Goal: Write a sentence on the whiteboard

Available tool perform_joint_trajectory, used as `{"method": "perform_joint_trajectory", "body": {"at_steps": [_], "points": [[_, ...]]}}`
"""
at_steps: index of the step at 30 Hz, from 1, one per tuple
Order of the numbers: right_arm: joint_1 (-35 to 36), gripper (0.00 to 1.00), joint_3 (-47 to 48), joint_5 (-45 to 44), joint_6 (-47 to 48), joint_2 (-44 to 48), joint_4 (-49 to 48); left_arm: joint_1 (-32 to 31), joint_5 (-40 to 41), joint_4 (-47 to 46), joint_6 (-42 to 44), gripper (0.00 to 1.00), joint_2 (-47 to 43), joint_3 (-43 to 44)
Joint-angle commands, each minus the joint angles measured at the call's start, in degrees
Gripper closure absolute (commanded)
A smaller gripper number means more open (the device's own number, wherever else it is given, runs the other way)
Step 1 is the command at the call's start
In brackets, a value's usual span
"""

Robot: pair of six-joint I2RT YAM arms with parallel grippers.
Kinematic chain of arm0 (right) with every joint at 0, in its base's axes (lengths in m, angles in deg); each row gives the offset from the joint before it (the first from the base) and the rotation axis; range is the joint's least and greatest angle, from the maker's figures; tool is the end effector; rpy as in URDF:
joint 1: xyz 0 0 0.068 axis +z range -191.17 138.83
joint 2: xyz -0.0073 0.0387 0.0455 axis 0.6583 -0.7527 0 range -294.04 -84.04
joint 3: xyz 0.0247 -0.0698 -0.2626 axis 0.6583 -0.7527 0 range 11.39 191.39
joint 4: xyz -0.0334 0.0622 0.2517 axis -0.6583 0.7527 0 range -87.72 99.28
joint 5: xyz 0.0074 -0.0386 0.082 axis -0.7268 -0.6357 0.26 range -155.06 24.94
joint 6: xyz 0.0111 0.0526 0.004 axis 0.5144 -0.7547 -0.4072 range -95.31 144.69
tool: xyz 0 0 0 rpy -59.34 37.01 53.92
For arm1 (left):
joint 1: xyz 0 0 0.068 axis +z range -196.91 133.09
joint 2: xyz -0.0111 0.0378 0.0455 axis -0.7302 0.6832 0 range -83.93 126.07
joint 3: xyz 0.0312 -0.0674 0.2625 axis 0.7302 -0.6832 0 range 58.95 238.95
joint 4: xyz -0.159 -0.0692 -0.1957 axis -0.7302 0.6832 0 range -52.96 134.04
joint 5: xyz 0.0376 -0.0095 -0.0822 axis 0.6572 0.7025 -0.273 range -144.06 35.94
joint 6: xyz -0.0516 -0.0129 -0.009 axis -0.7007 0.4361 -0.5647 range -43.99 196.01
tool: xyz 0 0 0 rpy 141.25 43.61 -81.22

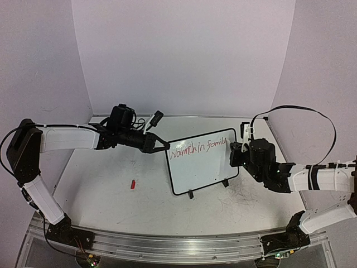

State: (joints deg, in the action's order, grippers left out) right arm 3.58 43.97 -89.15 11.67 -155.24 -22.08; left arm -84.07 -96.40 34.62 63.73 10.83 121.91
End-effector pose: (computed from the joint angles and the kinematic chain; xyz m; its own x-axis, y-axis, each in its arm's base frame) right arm 0.1998 0.1776 0.2312 -0.2519 0.0399 -0.9669 -0.3131 0.9421 0.1204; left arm 0.2797 -0.2421 0.2492 -0.5765 0.2397 -0.7811 0.8101 0.2921 -0.5083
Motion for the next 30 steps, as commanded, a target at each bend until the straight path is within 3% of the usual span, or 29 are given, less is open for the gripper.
{"method": "perform_joint_trajectory", "body": {"at_steps": [1, 30], "points": [[-0.37, 1.00, 0.71, 0.21, -0.28, 0.64, -0.27, 0.17, -1.39, -1.04, 1.11, 1.00, -2.88, 0.08], [-0.19, 1.00, -3.65, 5.59, -4.69, 2.73, 4.57, 0.14, -1.37, -1.08, 1.11, 1.00, -2.56, 0.26]]}}
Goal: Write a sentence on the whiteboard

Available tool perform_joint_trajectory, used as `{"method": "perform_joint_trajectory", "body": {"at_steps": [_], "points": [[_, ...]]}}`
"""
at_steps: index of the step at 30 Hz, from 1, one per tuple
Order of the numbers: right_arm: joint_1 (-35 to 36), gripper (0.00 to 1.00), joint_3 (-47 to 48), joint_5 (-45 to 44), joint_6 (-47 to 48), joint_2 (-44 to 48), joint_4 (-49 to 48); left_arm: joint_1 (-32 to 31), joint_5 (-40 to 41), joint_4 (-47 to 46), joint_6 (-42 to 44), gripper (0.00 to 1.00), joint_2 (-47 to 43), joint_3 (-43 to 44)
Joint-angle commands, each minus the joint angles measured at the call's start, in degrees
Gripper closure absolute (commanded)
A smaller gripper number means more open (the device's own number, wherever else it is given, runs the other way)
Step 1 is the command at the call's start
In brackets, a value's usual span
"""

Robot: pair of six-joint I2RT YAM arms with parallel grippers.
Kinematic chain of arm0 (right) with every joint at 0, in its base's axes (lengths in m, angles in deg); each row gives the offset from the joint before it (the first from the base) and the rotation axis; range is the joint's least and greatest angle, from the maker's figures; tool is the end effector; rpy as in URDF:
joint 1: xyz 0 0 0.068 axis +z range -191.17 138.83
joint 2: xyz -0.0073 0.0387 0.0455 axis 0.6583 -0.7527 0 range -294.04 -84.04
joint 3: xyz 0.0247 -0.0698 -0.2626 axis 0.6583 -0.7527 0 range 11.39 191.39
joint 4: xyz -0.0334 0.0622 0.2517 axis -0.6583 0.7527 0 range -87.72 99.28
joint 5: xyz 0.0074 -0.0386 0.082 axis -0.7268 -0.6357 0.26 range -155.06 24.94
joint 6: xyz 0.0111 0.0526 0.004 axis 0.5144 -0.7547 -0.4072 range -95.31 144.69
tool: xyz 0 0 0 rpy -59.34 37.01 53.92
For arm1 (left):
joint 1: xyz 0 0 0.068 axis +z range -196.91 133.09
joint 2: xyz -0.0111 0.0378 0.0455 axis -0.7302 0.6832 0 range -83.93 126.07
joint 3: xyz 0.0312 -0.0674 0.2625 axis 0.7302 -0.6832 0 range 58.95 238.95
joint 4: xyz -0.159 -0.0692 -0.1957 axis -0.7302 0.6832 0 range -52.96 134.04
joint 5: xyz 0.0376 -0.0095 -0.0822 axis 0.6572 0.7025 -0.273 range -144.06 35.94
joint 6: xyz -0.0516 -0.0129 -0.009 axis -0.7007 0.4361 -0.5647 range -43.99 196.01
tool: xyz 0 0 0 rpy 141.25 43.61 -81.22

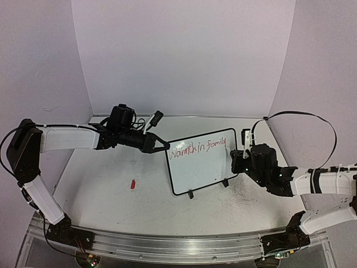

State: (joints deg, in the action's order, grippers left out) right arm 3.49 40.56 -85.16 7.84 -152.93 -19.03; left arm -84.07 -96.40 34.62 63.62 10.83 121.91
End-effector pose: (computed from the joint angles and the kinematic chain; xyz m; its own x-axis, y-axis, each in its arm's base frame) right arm 0.1889 0.1695 0.2154 -0.3391 0.0476 -0.9395 -0.3447 0.9230 0.1712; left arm 0.2797 -0.2421 0.2492 -0.5781 0.2391 -0.7802 0.8090 0.2926 -0.5098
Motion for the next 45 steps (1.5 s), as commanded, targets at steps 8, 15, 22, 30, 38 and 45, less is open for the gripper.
{"method": "perform_joint_trajectory", "body": {"at_steps": [8, 15, 22, 30, 38, 45], "points": [[1.01, 1.00, 2.02, 3.70, 0.84, -1.16, 0.56, 0.15, -1.46, -1.07, 1.13, 1.00, -2.40, 0.34], [3.46, 1.00, 4.74, -1.00, 0.15, 13.26, 8.89, 0.17, -0.64, -1.06, 1.31, 1.00, -2.75, 0.16], [3.46, 1.00, 2.49, -0.14, -0.31, 24.54, 14.96, 0.20, -0.41, -0.82, 1.40, 1.00, -2.61, 0.34], [3.46, 1.00, 4.65, 5.80, 5.19, 19.76, 15.46, 0.17, -0.07, -0.74, 1.40, 1.00, -2.81, 0.28], [3.43, 1.00, 3.05, 10.69, 5.10, 17.15, 12.59, 0.17, -0.02, -0.75, 1.31, 1.00, -2.54, 0.32], [4.02, 1.00, 4.71, 14.24, 8.98, 11.21, 8.12, 0.17, 0.33, -0.72, 1.48, 1.00, -2.86, 0.25]]}}
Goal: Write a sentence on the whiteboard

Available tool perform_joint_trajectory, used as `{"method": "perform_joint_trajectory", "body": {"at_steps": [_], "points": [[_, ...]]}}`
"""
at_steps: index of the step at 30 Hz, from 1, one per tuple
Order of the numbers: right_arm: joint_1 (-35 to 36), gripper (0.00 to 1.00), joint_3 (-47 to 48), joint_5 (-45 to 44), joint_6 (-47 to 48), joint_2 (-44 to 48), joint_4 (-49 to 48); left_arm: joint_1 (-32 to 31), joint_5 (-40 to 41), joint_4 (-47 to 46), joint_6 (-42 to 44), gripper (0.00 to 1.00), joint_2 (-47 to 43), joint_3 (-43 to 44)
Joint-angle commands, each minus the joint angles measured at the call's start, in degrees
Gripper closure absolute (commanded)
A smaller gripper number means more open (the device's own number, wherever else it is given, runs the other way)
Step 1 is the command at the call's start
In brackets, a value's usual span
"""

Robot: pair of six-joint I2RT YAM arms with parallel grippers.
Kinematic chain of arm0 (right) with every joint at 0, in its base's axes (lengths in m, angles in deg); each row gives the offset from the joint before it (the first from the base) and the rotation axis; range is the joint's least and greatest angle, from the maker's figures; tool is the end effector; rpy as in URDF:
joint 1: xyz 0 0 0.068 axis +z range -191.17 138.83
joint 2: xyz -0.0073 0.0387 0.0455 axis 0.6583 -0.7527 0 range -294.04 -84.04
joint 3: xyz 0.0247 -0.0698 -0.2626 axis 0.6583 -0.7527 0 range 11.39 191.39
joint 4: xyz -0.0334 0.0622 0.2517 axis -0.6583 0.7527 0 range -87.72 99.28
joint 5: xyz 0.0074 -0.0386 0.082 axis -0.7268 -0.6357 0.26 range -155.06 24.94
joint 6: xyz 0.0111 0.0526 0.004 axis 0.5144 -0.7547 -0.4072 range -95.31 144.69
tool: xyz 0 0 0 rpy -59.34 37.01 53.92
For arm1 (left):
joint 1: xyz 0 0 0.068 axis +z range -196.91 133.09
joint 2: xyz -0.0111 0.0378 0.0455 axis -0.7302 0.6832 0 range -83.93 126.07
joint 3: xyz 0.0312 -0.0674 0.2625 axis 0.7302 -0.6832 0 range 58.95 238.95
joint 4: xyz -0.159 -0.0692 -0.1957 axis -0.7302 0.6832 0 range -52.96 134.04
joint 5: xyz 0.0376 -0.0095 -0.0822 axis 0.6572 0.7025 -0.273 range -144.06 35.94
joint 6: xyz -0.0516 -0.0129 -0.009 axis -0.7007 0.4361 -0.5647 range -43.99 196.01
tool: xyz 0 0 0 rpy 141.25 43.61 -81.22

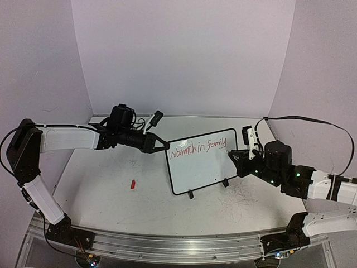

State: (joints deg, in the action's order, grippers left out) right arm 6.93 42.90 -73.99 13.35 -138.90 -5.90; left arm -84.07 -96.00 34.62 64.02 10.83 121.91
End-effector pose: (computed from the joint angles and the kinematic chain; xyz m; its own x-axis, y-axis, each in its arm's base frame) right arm 0.1524 0.1616 0.2588 -0.2963 -0.0393 -0.9543 -0.5885 0.7945 0.1500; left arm 0.2800 -0.2421 0.2491 -0.5723 0.2398 -0.7842 0.8123 0.2972 -0.5018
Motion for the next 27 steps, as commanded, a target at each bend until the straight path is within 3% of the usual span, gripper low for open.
{"method": "perform_joint_trajectory", "body": {"at_steps": [1, 13, 27], "points": [[0.70, 1.00, 2.63, 3.69, 4.27, -3.81, -5.82, 0.17, -0.04, -0.74, 1.11, 1.00, -2.87, 0.29], [9.18, 1.00, 4.15, 5.10, 8.83, -14.65, -16.45, 0.15, -0.03, -0.37, 1.44, 1.00, -1.80, 0.59], [14.37, 1.00, 2.56, 1.64, 8.36, -19.55, -22.67, 0.17, -0.19, -0.31, 1.53, 1.00, -1.76, 0.63]]}}
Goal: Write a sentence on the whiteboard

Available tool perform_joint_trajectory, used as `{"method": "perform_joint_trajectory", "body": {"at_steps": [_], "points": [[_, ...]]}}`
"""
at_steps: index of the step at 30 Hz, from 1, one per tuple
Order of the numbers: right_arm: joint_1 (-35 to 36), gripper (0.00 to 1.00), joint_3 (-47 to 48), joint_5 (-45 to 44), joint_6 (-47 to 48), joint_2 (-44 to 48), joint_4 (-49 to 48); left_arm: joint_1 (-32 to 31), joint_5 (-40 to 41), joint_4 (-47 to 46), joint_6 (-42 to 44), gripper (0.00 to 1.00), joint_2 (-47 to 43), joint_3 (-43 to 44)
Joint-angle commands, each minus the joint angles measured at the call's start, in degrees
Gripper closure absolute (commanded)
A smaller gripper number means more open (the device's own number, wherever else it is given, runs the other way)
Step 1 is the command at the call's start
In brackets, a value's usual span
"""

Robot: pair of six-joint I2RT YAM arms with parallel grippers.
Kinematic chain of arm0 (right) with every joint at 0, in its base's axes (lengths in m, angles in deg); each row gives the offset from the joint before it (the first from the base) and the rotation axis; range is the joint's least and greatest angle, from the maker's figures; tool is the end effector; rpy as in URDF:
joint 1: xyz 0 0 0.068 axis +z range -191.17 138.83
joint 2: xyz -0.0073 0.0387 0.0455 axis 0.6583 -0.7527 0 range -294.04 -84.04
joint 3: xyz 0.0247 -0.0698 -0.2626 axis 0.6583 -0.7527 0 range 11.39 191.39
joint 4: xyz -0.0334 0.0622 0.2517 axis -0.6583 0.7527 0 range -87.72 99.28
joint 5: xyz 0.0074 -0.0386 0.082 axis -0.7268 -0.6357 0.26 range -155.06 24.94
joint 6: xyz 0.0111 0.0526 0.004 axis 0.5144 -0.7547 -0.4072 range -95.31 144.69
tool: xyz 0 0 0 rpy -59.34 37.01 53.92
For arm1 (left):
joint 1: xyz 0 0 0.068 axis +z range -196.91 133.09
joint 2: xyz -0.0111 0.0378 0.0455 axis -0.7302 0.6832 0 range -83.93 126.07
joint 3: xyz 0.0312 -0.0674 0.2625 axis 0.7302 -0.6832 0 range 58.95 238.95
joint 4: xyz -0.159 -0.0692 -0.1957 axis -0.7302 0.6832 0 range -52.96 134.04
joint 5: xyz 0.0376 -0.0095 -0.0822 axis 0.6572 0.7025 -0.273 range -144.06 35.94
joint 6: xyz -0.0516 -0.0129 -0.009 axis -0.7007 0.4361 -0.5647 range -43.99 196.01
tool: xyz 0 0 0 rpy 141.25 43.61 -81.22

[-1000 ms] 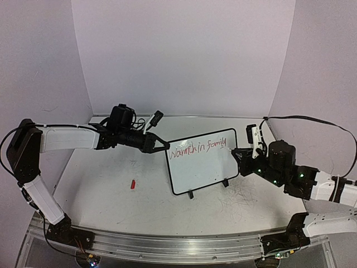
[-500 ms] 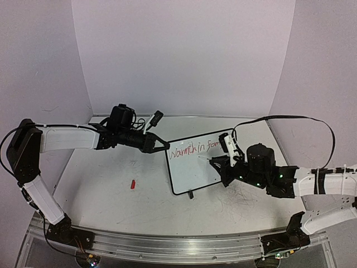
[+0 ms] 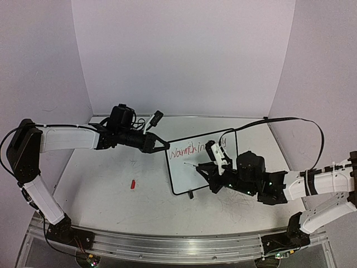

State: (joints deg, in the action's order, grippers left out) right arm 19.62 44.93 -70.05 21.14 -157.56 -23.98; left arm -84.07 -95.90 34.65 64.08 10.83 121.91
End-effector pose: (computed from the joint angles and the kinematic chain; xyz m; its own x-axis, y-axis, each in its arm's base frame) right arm 0.1382 0.2408 0.2293 -0.1668 -0.1719 -0.9709 -0.8195 0.5716 0.0396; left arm 0.2800 -0.2420 0.2490 -0.5717 0.2401 -0.7846 0.8125 0.2987 -0.5006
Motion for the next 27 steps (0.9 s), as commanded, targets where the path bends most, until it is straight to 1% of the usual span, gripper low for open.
{"method": "perform_joint_trajectory", "body": {"at_steps": [1, 7, 12, 15, 20, 27], "points": [[2.06, 1.00, 0.56, -1.97, 0.60, -1.27, -5.06, 0.17, -0.33, -0.32, 1.46, 1.00, -1.74, 0.64], [4.67, 1.00, 2.44, -1.09, 2.08, -5.03, -5.86, 0.17, -0.39, -0.31, 1.38, 1.00, -1.88, 0.59], [5.48, 1.00, 2.47, -5.17, 2.29, -5.48, -5.31, 0.17, -0.39, -0.25, 1.38, 1.00, -1.99, 0.60], [5.65, 1.00, 3.27, -5.43, 2.80, -6.28, -4.58, 0.18, -0.56, -0.20, 1.31, 1.00, -1.77, 0.66], [5.74, 1.00, 6.96, -11.41, 1.91, -9.22, -1.75, 0.08, -0.70, -0.22, 1.20, 1.00, -1.49, 0.70], [5.78, 1.00, 8.85, -10.69, 3.07, -10.73, -1.95, -0.09, -0.78, -0.23, 1.20, 1.00, -1.39, 0.72]]}}
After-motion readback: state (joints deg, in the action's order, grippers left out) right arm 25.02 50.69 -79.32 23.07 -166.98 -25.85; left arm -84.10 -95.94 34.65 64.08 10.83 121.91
